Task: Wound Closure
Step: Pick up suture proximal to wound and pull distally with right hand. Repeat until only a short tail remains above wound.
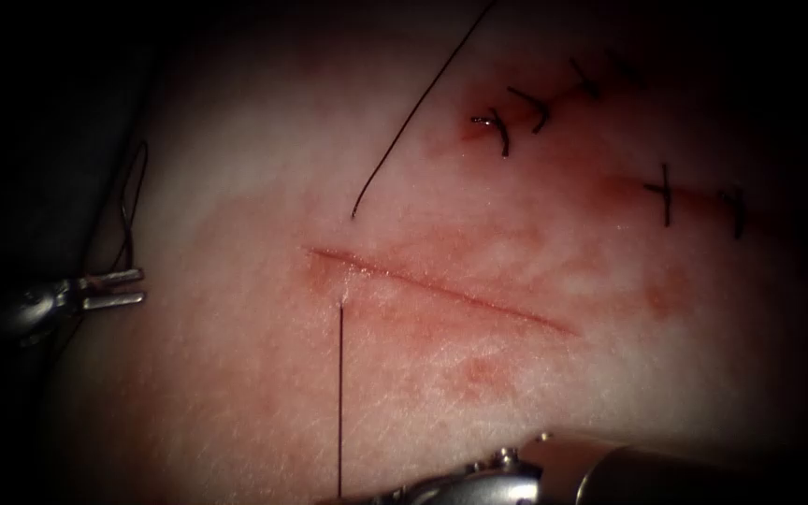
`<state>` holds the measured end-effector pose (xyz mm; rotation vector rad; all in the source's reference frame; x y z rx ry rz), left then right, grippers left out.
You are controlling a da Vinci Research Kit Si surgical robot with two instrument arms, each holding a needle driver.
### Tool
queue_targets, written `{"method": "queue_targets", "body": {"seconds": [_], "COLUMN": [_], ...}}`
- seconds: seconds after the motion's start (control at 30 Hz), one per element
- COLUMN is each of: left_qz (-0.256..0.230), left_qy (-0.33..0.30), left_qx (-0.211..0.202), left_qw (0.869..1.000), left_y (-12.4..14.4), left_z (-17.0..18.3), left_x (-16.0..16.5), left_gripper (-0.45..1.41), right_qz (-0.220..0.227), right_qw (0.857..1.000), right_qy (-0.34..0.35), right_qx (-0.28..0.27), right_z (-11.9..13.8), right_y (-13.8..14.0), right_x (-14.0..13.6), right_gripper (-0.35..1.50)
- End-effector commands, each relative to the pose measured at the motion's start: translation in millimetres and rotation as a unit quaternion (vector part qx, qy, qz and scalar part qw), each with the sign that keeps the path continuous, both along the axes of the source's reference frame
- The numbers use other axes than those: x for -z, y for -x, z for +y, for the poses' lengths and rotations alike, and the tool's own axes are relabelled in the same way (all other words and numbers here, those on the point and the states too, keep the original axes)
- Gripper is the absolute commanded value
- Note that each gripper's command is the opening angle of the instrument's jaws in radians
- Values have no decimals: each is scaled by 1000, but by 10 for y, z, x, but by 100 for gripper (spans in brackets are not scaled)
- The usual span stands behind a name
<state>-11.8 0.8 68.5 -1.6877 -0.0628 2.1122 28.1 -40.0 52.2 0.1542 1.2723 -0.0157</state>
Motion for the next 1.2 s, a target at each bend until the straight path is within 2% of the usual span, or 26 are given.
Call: {"method": "queue_targets", "body": {"seconds": [0.03, 0.13, 0.33, 0.37, 0.4, 0.43, 0.47, 0.5, 0.53, 0.67, 0.7, 0.73, 0.77, 0.8, 0.87, 0.9, 0.93, 0.97, 1.0, 1.07, 1.13, 1.2], "left_qz": [-1, -1, -1, -1, -1, -1, -1, -1, -2, -2, -2, -2, -2, -2, -2, -2, -2, -2, -2, -2, -2, -2], "left_qy": [0, 0, 0, 0, 0, 0, 0, 0, 0, 0, 0, 0, 0, 1, 1, 1, 1, 1, 1, 1, 2, 2], "left_qx": [0, 0, 0, 0, 0, 0, 0, 0, -1, -1, -1, -1, -1, -1, -1, -1, -1, -1, -1, -1, -1, -1], "left_qw": [1000, 1000, 1000, 1000, 1000, 1000, 1000, 1000, 1000, 1000, 1000, 1000, 1000, 1000, 1000, 1000, 1000, 1000, 1000, 1000, 1000, 1000], "left_y": [5, 5, 5, 5, 5, 5, 5, 5, 6, 6, 6, 6, 6, 6, 6, 6, 5, 5, 5, 5, 5, 5], "left_z": [-2, -2, -2, -2, -2, -2, -2, -2, -2, -3, -3, -3, -3, -4, -5, -5, -5, -5, -5, -5, -6, -6], "left_x": [-8, -8, -8, -8, -8, -8, -8, -8, -8, -8, -8, -9, -9, -9, -9, -9, -9, -9, -9, -9, -9, -9], "left_gripper": [-45, -45, -45, -45, -45, -45, -45, -45, -45, -45, -45, -45, -45, -45, -45, -45, -45, -45, -45, -45, -45, -45], "right_qz": [3, 7, 18, 17, 16, 16, 18, 18, 29, 40, 40, 44, 44, 45, 45, 42, 41, 41, 37, 29, 16, 15], "right_qw": [1000, 1000, 1000, 1000, 1000, 1000, 999, 999, 996, 995, 995, 995, 995, 996, 996, 997, 997, 997, 998, 998, 999, 999], "right_qy": [-3, -4, -6, -9, -11, -11, -46, -46, -81, -84, -84, -75, -75, -68, -60, -48, -39, -39, -22, -6, 15, 19], "right_qx": [4, 8, 20, 18, 18, 18, -1, -1, -28, -39, -39, -38, -38, -39, -40, -45, -46, -46, -52, -51, -43, -41], "right_z": [-19, -31, -36, -29, -25, -25, -12, -12, 3, 36, 36, 56, 56, 73, 82, 102, 111, 111, 129, 143, 156, 159], "right_y": [-10, -11, -9, -7, -6, -6, -3, -3, -2, 1, 1, 4, 4, 7, 8, 11, 12, 12, 12, 11, 8, 7], "right_x": [-2, 3, 8, 9, 9, 9, 10, 10, 11, 12, 12, 11, 11, 9, 7, 3, 0, 0, -8, -18, -35, -41], "right_gripper": [-35, -35, -35, 14, 52, 52, 115, 115, 135, 131, 131, 130, 130, 128, 128, 128, 128, 128, 131, 131, 131, 131]}}
